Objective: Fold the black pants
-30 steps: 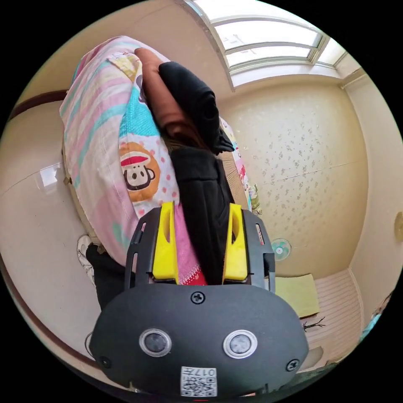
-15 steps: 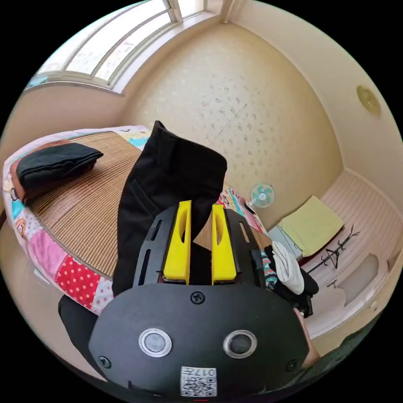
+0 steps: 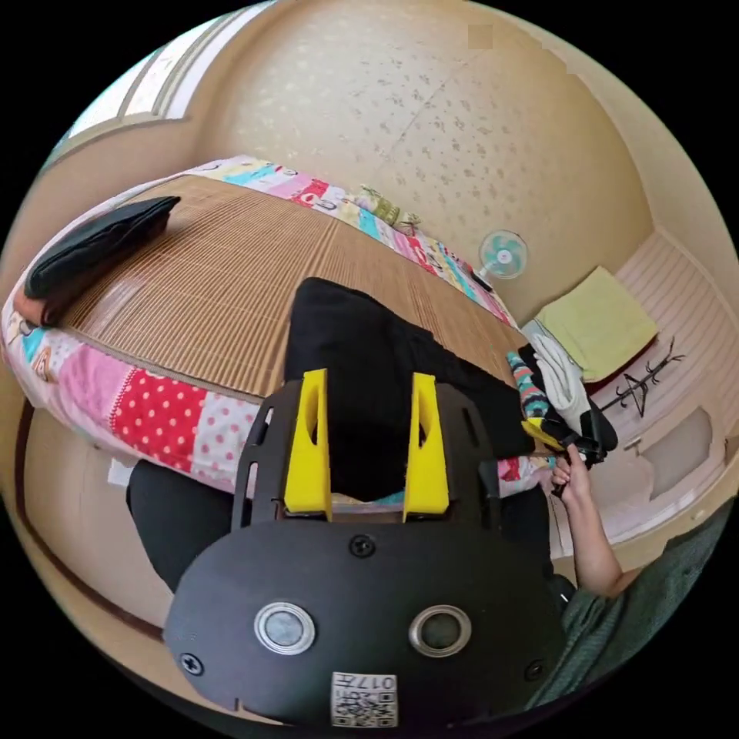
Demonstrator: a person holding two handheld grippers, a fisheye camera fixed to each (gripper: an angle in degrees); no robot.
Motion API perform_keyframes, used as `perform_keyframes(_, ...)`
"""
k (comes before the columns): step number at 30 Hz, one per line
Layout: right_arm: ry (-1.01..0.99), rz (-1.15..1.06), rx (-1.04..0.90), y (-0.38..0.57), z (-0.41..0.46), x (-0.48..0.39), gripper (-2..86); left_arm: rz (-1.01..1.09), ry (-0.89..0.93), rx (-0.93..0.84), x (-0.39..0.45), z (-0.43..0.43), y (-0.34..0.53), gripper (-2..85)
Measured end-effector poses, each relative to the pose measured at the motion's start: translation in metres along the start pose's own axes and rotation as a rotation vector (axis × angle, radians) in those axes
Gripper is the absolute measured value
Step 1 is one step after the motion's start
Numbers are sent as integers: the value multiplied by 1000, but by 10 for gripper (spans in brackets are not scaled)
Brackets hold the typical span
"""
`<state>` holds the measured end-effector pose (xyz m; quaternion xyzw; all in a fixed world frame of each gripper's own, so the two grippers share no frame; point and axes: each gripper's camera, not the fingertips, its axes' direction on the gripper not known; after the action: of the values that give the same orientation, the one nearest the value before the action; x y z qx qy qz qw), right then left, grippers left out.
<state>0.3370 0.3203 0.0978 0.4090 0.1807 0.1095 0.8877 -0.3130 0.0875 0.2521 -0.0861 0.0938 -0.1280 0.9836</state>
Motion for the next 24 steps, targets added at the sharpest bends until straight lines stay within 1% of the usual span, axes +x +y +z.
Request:
perform_keyframes(1, -3, -25, -23, -8, 13, -3, 111, -53, -30, -116, -19, 22, -1, 150)
perform_keyframes(2, 7, -48, -72, -23, 42, -5, 136, -91, 5, -274, -35, 53, 2, 146)
perform_keyframes(3, 21, -47, -125, -38, 72, -3, 152, -113, 44, -327, -43, 66, 5, 144)
perform_keyframes(4, 22, -46, -151, -44, 86, -1, 157, -163, 110, -330, -59, 77, 13, 141)
perform_keyframes(5, 14, -54, -163, -54, 106, -1, 159, -188, 166, -297, -69, 77, 19, 138)
perform_keyframes(6, -15, -53, -159, -62, 119, -3, 153, -196, 185, -302, -73, 79, 20, 137)
perform_keyframes(7, -72, -67, -168, -67, 125, -5, 149, -191, 204, -318, -77, 82, 20, 136)
perform_keyframes(8, -179, -67, -195, -77, 139, -10, 141, -187, 206, -324, -79, 84, 21, 135)
perform_keyframes(9, -234, -48, -249, -85, 156, -13, 128, -186, 206, -324, -80, 85, 21, 135)
perform_keyframes(10, -234, -29, -297, -89, 167, -14, 121, -184, 204, -323, -81, 87, 24, 135)
perform_keyframes(11, -201, 31, -444, -96, 196, -14, 100, -180, 208, -317, -82, 89, 27, 135)
perform_keyframes(12, -235, 50, -574, -100, 221, -17, 86, -178, 215, -314, -84, 89, 28, 135)
perform_keyframes(13, -282, 43, -601, -102, 227, -20, 83, -184, 244, -309, -90, 90, 32, 136)
perform_keyframes(15, -453, 10, -535, -107, 215, -38, 76, -207, 314, -293, -101, 90, 37, 140)
perform_keyframes(17, -582, -73, -468, -102, 192, -59, 74, -250, 379, -206, -115, 79, 51, 156)
perform_keyframes(18, -608, -120, -446, -93, 179, -70, 75, -254, 389, -178, -117, 75, 55, 159)
perform_keyframes(19, -593, -128, -440, -89, 175, -73, 75, -259, 405, -137, -121, 68, 61, 165)
perform_keyframes(20, -514, -110, -426, -80, 168, -70, 78, -273, 395, -132, -124, 67, 67, 169)
perform_keyframes(21, -364, -63, -433, -71, 168, -59, 83, -279, 387, -140, -126, 68, 70, 169)
perform_keyframes(22, -273, -30, -441, -67, 169, -50, 85, -283, 387, -171, -127, 75, 75, 171)
perform_keyframes(23, -92, 59, -458, -59, 173, -28, 88, -284, 421, -214, -126, 88, 79, 169)
perform_keyframes(24, 45, 140, -481, -49, 176, -10, 88, -290, 444, -231, -127, 94, 81, 168)
